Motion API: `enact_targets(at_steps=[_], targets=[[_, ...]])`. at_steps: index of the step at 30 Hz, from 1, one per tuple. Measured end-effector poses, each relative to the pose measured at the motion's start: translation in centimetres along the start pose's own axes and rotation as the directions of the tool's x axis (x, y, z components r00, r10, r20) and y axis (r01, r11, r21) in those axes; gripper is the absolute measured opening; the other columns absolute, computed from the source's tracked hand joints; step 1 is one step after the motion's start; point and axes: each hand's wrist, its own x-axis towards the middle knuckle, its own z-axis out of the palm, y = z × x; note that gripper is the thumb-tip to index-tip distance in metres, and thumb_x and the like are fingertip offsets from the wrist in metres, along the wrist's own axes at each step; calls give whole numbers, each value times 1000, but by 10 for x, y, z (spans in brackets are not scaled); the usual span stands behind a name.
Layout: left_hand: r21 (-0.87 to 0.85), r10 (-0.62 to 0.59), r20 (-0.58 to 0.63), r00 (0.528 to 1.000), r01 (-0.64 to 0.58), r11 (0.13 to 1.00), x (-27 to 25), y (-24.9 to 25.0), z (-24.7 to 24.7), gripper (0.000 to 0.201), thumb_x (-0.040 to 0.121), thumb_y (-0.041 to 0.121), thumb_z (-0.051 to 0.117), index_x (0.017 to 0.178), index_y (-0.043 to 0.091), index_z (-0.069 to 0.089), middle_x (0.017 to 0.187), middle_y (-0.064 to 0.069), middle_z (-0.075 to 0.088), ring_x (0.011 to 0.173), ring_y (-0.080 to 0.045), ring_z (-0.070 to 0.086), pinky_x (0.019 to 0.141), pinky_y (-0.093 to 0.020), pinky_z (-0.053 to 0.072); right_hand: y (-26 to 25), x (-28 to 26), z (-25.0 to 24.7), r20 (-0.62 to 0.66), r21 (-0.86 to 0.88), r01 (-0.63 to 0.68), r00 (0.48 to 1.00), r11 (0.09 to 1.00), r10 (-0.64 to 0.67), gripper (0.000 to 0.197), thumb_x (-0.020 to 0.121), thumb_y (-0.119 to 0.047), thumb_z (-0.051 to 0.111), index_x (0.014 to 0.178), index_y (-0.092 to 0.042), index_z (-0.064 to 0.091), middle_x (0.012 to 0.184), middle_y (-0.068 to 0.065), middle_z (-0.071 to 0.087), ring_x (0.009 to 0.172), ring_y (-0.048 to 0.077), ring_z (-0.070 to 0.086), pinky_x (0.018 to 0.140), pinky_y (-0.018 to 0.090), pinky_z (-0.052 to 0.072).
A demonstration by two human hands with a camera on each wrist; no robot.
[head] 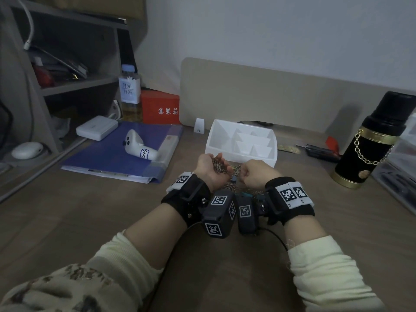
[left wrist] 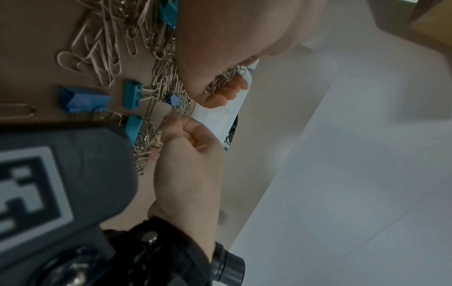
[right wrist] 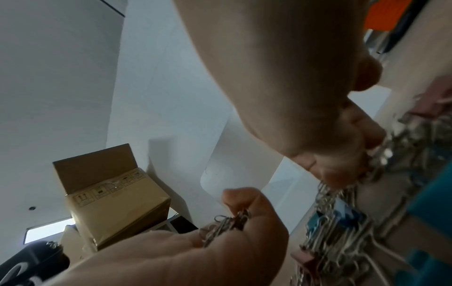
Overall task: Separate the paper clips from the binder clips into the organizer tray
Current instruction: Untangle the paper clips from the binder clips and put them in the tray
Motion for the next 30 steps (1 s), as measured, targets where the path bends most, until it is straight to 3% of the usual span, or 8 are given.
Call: enact_targets(at_steps=[7,9,13,17,21,23,26,30], targets=[[-20,-15,-16,1000,15,1000,-2,1,0,39,99,24,29,71,8,50,70,-3,49,60,-14,44,56,-23,37,-19,-6,-10,-336,414,157,942,896,-9,6,88,-17,63,90,-12,66,79,0,63,70,11,60,55,14,42],[-34,-39,13,999,39,999,-1,1,0,40,100,23,28,73,6,52,67,-5,56,62,-16,50,59,-24,40,-28,-10,-10,-361,498,235,932,834,-47,6,84,-13,68,86,-9,69,72,3,67,60,7,62,50,7,43],[-20,-119,129,985,122,992,-3,-1,2,46,100,21,22,80,0,57,62,-17,65,53,-22,64,57,-21,49,-35,-11,-8,-352,495,282,930,822,-107,4,79,-11,73,82,-11,72,80,10,71,64,21,64,57,24,53],[-24,-132,152,980,137,990,-12,-1,4,45,101,21,23,78,-1,54,50,-16,61,37,-19,59,45,-18,46,-34,-10,-8,-365,553,291,927,781,-87,7,78,-9,75,84,-10,72,78,12,70,52,19,58,52,20,51],[-65,-111,76,991,116,991,-10,1,2,38,101,23,34,80,-2,54,59,-14,61,50,-20,57,48,-23,48,-34,-9,-8,-430,563,349,898,749,-96,9,81,-12,72,89,-10,73,80,5,72,62,15,64,55,12,51],[-134,-66,37,997,70,989,-1,4,0,32,100,22,37,79,2,52,67,-7,56,56,-14,52,47,-21,45,-33,-7,-9,-487,554,386,869,738,-89,8,84,-12,68,88,-9,74,80,3,73,69,13,66,63,12,51],[-98,-13,17,1000,14,995,7,11,-5,34,98,18,32,68,11,45,50,0,46,35,-10,43,34,-11,31,-27,-3,-10,-543,488,362,838,794,-49,9,85,-16,65,85,-12,74,83,-2,71,74,4,60,66,9,45],[15,-6,33,999,5,1000,3,17,-7,35,93,15,29,58,17,31,35,4,31,22,-9,25,29,-10,14,-18,-3,-7,-310,404,174,950,898,-45,9,81,-11,68,89,-13,72,82,-1,65,67,7,57,54,13,41]])
